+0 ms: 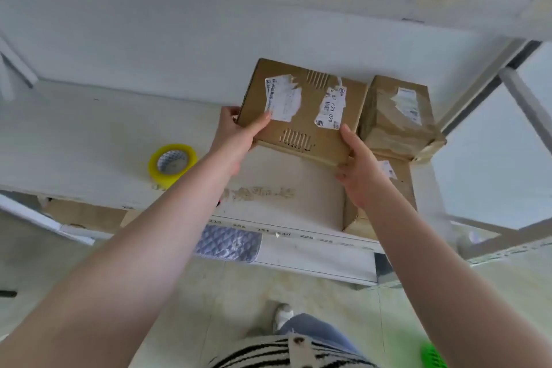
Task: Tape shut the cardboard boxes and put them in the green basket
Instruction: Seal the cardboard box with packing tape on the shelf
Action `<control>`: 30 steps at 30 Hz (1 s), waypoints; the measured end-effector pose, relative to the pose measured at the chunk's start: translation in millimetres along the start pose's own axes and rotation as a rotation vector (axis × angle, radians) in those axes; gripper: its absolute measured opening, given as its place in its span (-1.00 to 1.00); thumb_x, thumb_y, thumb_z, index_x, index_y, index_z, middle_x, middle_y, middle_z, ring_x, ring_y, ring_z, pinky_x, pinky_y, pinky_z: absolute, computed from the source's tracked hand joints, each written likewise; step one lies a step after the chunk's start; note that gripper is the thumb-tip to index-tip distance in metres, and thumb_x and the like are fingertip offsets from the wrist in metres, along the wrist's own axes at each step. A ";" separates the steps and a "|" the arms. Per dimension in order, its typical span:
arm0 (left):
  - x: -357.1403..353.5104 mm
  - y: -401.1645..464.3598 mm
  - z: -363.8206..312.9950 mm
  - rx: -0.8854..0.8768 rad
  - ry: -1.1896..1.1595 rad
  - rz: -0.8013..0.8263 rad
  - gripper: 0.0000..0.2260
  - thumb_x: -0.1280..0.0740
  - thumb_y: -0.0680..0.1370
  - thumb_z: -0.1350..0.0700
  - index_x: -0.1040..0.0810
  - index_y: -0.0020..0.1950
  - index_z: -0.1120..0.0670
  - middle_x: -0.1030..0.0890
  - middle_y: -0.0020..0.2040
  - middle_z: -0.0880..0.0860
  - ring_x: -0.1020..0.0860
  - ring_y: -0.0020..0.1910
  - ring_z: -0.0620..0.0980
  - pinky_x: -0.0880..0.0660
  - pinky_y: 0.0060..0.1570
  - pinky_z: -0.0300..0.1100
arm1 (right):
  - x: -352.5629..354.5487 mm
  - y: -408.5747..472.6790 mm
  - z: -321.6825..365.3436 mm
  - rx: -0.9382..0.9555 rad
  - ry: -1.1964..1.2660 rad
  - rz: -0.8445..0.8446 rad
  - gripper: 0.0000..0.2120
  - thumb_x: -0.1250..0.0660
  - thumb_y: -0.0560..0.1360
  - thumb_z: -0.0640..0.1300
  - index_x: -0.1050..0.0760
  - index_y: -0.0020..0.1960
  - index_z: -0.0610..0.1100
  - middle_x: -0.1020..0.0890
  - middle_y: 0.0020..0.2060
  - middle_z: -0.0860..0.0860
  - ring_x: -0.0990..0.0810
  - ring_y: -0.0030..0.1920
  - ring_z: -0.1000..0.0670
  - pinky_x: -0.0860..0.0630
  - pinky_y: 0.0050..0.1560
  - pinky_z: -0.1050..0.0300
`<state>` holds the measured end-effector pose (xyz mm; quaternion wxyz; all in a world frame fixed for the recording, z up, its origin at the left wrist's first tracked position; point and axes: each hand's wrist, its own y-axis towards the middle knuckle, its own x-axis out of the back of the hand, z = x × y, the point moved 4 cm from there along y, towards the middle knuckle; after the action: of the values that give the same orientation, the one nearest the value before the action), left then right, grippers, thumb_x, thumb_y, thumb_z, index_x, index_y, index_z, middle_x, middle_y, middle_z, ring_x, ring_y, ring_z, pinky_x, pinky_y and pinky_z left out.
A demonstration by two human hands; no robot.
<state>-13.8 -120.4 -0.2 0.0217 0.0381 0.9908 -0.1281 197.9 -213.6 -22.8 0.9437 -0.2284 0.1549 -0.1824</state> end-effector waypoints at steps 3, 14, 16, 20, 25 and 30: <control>27.8 13.3 7.3 0.010 -0.025 -0.065 -0.49 -0.53 0.43 0.03 -0.36 0.26 0.08 -0.59 0.19 0.07 -0.62 0.06 -0.06 -0.57 0.08 -0.09 | -23.3 19.6 5.4 0.030 -0.085 0.167 -0.32 -0.49 0.26 0.17 -0.47 0.34 0.02 -0.64 0.18 0.05 -0.61 0.16 0.02 -0.44 0.05 0.07; 34.4 14.5 -15.4 0.501 -0.469 0.160 -0.19 -0.32 0.32 -0.49 -0.56 0.25 0.15 -0.61 0.23 0.22 -0.63 0.13 0.19 -0.59 -0.03 0.23 | -87.9 7.2 26.1 1.208 -1.102 -0.006 0.09 -0.65 0.11 -0.02 -0.13 0.48 -0.13 -0.28 0.35 -0.15 -0.24 0.37 -0.17 -0.21 0.40 -0.02; 44.5 21.5 -14.1 0.479 -0.352 0.109 -0.32 -0.34 0.35 -0.44 -0.63 0.12 0.13 -0.71 0.00 0.15 -0.71 -0.15 0.10 -0.63 -0.31 0.01 | -103.3 2.6 23.6 1.283 -1.119 0.074 0.02 -0.61 0.17 0.10 -0.16 0.46 -0.14 -0.24 0.37 -0.16 -0.21 0.42 -0.19 -0.17 0.45 -0.01; 76.8 36.0 -2.9 0.434 -0.248 0.166 -0.29 -0.29 0.32 -0.42 -0.60 0.21 0.10 -0.71 -0.01 0.13 -0.71 -0.10 0.09 -0.63 -0.31 -0.05 | -125.2 12.4 26.5 0.820 -0.495 0.062 -0.24 -0.40 0.37 0.27 -0.18 0.45 0.11 -0.25 0.41 0.05 -0.23 0.42 0.09 -0.22 0.38 0.27; 157.1 71.5 9.6 0.376 -0.137 0.196 -0.26 -0.32 0.36 -0.37 -0.41 0.44 0.00 -0.62 0.22 0.12 -0.62 0.16 0.15 -0.56 0.13 0.14 | -197.0 50.4 -13.5 0.158 -0.103 0.197 -0.49 -0.45 0.46 0.08 -0.44 0.36 0.04 -0.65 0.14 0.06 -0.64 0.11 0.01 -0.58 0.09 0.09; 296.4 120.2 3.3 0.223 0.059 0.067 -0.47 -0.28 0.54 -0.26 -0.33 0.46 -0.12 -0.62 0.10 -0.11 -0.63 0.10 -0.10 -0.58 -0.13 -0.17 | -329.7 70.2 -83.7 0.095 0.038 0.151 -0.64 -0.39 0.53 -0.08 -0.47 0.30 -0.09 -0.65 0.14 -0.07 -0.64 0.07 -0.06 -0.59 -0.03 0.06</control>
<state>-299.2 15.4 -49.3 -0.0076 0.0773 0.9687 -0.2357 -106.4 -49.9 -59.1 0.9614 -0.1675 0.1807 -0.1224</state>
